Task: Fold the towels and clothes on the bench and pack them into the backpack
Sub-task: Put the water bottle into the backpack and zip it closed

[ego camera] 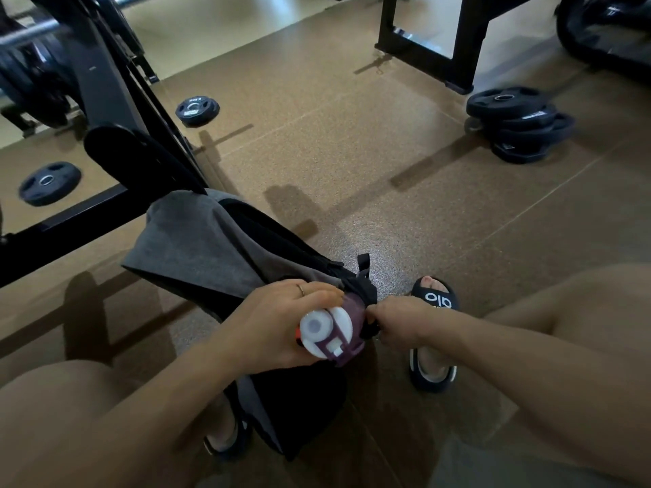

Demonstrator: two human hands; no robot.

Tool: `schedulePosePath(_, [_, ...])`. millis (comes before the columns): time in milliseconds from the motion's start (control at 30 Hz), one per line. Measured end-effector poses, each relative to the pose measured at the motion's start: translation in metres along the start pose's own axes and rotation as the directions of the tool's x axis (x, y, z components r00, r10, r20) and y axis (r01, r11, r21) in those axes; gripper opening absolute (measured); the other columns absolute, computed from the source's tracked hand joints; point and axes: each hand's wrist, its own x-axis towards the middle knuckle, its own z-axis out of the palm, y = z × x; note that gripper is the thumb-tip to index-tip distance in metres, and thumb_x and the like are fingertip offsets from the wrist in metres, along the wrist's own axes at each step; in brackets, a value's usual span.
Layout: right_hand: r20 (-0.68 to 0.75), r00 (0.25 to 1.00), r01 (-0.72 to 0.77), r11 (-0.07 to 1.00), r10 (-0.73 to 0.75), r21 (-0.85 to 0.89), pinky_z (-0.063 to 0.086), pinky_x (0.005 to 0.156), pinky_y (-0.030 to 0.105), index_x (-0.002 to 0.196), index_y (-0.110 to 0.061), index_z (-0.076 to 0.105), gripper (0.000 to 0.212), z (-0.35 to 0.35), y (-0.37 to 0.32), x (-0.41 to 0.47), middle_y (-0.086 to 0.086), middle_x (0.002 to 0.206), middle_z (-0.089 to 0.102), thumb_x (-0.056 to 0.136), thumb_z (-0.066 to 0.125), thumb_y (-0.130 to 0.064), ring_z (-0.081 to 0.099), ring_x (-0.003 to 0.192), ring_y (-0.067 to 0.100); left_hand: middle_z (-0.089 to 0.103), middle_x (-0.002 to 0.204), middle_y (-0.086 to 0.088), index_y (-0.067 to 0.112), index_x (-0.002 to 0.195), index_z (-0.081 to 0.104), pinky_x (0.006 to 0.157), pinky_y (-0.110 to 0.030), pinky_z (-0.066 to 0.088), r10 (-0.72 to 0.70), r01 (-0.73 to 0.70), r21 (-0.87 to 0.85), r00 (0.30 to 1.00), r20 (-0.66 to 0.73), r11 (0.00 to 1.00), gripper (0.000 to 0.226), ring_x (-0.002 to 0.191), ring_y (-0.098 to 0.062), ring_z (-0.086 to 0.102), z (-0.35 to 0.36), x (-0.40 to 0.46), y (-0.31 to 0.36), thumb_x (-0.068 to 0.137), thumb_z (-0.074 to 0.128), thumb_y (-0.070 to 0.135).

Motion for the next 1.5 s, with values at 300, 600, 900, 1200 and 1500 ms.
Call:
schedulePosePath(300, [-0.058,0.997,-0.042,0.987,0.052,0.154,0.042,0.071,0.028,0.116,-0.018,0.062,0.033,0.001,0.002,0.007,0.006,0.108,0.068,0.083,0.063,-0.019,0.064,0.100,0.029,0.063,0.125,0.018,0.029,0.129,0.060,0.092,-0.032,0.052,-0.084,0.078,-0.091,0.995,-0.058,0.993,0.056,0.114,-0.006,0.063,0.008,0.014,-0.003,0.080,0.079,0.048])
schedulePosePath(600, [-0.160,0.983,-0.041,0.959,0.089,0.281,0.051,0.077,0.030,0.108,-0.016,0.067,0.029,0.002,0.013,0.008,0.004,0.101,0.072,0.083,0.066,-0.030,0.066,0.097,0.026,0.062,0.130,0.024,0.037,0.137,0.056,0.101,-0.028,0.049,-0.291,0.262,-0.267,0.954,-0.075,0.927,0.072,0.121,0.005,0.058,0.021,0.019,-0.013,0.073,0.086,0.046])
schedulePosePath(900, [-0.198,0.973,-0.073,0.973,0.117,0.217,0.057,0.078,0.041,0.099,-0.015,0.070,0.019,0.005,0.012,0.014,0.008,0.095,0.071,0.088,0.063,-0.029,0.067,0.091,0.029,0.059,0.132,0.015,0.026,0.130,0.058,0.102,-0.026,0.046,-0.159,0.151,-0.070,0.979,-0.125,0.986,0.069,0.121,-0.001,0.055,-0.001,0.020,0.007,0.072,0.084,0.054])
schedulePosePath(1200, [-0.235,0.971,0.018,0.963,0.047,0.269,0.055,0.078,0.036,0.103,-0.019,0.064,0.013,0.002,0.013,0.005,0.001,0.098,0.068,0.096,0.056,-0.026,0.066,0.090,0.020,0.059,0.103,-0.004,0.013,0.104,0.062,0.066,-0.032,0.054,-0.016,0.022,0.421,1.000,-0.018,0.907,0.052,0.096,-0.022,0.057,0.001,0.054,-0.003,0.075,0.065,0.055])
schedulePosePath(1500, [-0.235,0.972,0.060,0.962,0.005,0.266,0.055,0.082,0.038,0.095,-0.021,0.062,0.003,0.003,0.021,0.005,0.001,0.096,0.066,0.094,0.059,-0.023,0.065,0.087,0.018,0.052,0.117,-0.009,0.011,0.120,0.049,0.084,-0.034,0.048,-0.264,0.138,0.507,0.947,0.185,0.851,0.060,0.108,-0.027,0.055,0.075,0.083,-0.011,0.080,0.072,0.050])
